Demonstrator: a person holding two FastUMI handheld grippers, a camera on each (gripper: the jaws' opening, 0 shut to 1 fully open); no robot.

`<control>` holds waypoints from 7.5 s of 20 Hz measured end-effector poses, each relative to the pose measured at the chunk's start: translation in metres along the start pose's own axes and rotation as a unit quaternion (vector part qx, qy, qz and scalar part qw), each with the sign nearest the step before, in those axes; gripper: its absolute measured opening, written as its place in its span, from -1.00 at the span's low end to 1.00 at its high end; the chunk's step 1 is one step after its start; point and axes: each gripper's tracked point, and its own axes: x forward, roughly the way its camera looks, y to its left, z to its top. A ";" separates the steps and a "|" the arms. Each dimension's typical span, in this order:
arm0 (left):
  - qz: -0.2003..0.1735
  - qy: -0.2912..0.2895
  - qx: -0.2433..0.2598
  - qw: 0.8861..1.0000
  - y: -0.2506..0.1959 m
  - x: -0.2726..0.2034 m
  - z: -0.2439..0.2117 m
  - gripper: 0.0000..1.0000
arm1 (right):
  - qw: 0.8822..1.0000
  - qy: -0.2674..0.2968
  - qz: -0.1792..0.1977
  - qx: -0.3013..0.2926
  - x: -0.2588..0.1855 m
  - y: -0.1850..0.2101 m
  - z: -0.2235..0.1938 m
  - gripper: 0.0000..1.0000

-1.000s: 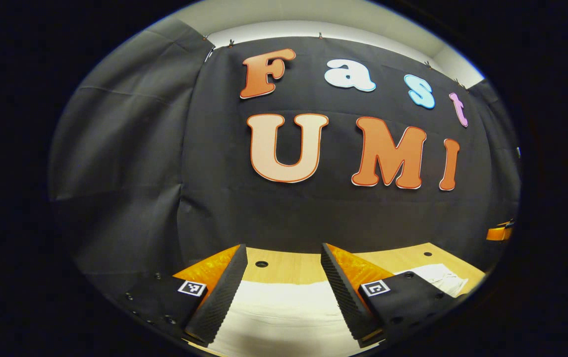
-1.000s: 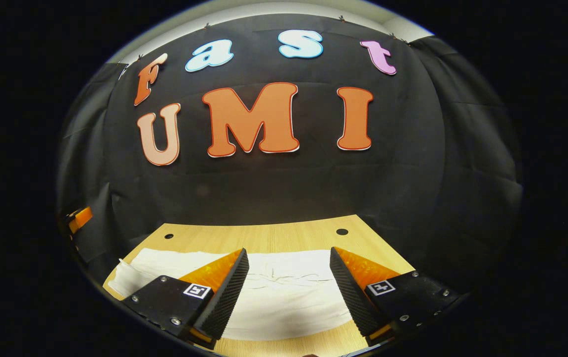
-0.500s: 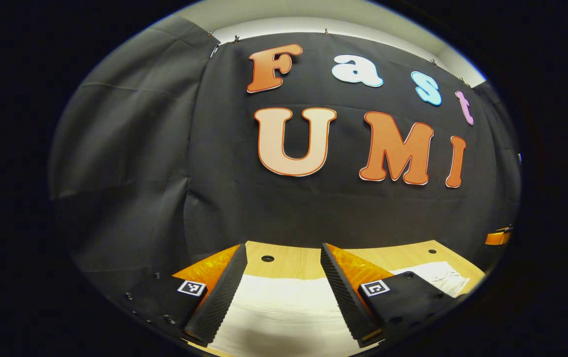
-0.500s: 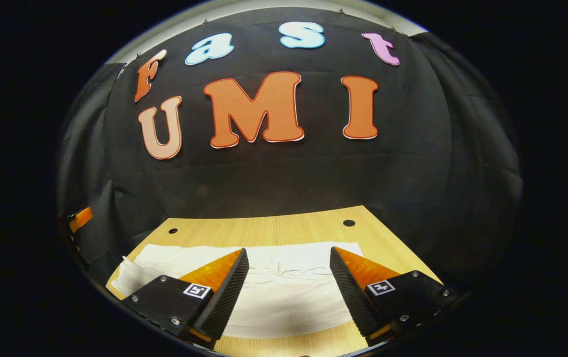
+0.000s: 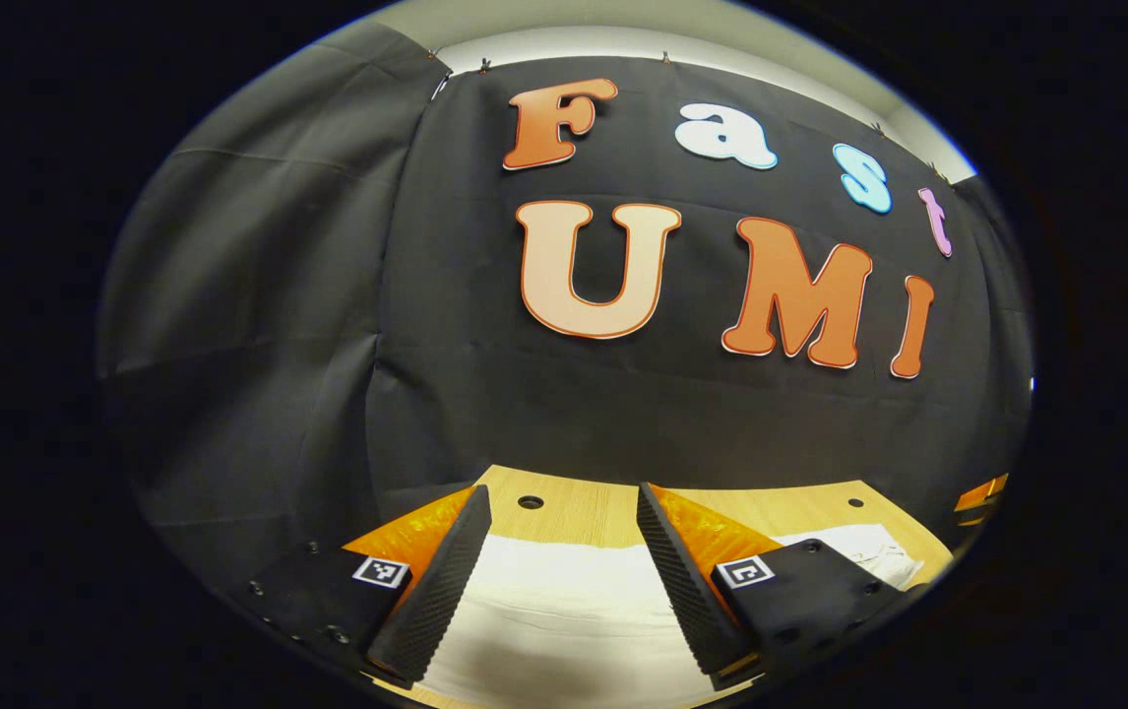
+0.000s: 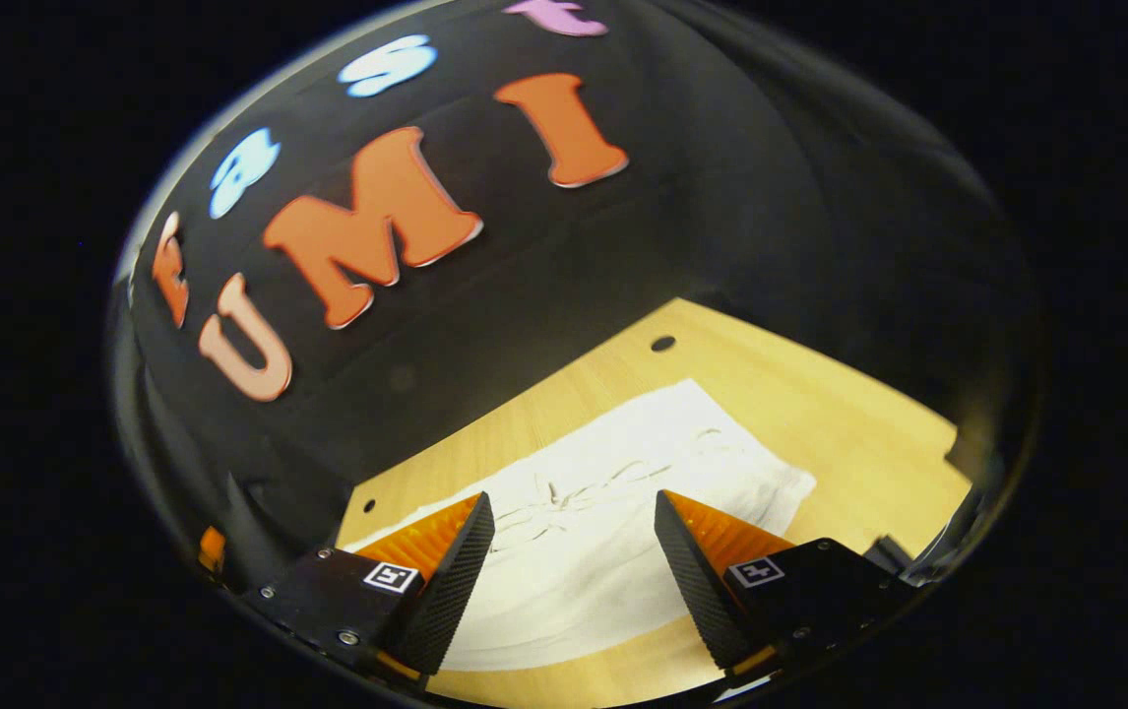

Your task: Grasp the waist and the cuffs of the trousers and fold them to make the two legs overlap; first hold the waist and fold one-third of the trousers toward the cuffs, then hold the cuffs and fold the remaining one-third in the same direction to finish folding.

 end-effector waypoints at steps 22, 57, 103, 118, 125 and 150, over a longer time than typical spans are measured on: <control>0.085 0.035 0.012 0.996 0.040 -0.008 -0.024 0.96 | 0.940 0.191 -0.146 0.240 0.080 -0.135 -0.100 0.97; 0.266 0.307 -0.531 0.743 0.106 -0.038 -0.298 0.99 | 0.913 0.257 -0.161 0.272 0.105 -0.135 -0.114 -0.95; 0.121 0.398 -0.279 0.865 0.081 0.299 -0.193 -0.92 | 0.932 0.246 -0.110 0.242 0.310 -0.003 0.023 -0.95; 0.052 0.317 -0.186 0.928 0.048 0.287 -0.129 1.00 | 0.969 0.144 -0.061 0.192 0.280 -0.024 0.086 0.97; 0.055 0.265 -0.108 0.957 0.041 0.255 -0.097 1.00 | 0.963 0.123 -0.121 0.206 0.246 -0.111 0.076 0.97; 0.086 0.270 -0.125 0.951 0.037 0.202 -0.099 1.00 | 0.956 0.133 -0.180 0.189 0.272 -0.153 0.057 -0.89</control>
